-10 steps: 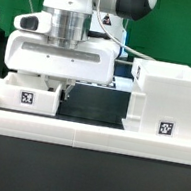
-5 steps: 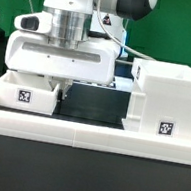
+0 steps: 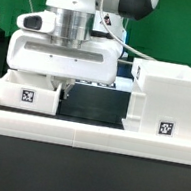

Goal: Assemble drawer

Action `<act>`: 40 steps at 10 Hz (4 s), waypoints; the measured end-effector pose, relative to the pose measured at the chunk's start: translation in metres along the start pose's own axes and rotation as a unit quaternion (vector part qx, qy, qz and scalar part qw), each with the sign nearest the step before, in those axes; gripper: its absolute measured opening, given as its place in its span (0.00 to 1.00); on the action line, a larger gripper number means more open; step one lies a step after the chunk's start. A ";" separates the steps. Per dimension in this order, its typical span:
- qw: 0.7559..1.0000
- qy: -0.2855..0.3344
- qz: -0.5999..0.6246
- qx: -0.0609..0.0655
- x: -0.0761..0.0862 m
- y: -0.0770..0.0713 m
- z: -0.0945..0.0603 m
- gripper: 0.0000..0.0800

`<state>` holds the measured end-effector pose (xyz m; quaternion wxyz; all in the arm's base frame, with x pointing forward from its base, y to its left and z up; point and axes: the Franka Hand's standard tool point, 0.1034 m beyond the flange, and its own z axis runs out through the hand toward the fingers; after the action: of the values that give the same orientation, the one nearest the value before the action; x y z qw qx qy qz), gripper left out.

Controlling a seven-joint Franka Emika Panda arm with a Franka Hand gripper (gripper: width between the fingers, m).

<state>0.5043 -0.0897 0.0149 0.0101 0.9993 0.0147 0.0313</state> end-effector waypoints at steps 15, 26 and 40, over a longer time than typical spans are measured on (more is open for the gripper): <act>0.937 -0.009 -0.350 0.003 -0.002 -0.019 -0.008 0.05; 0.716 -0.047 -0.697 -0.004 0.009 -0.025 -0.011 0.05; 0.720 -0.024 -0.691 0.056 0.013 -0.010 -0.011 0.05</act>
Offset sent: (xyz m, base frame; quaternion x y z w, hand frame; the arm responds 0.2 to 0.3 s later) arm 0.0000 0.0000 0.0000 0.0000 0.0000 0.0000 1.0000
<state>0.5158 -0.0792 0.0267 -0.0264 0.7111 0.7026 -0.0087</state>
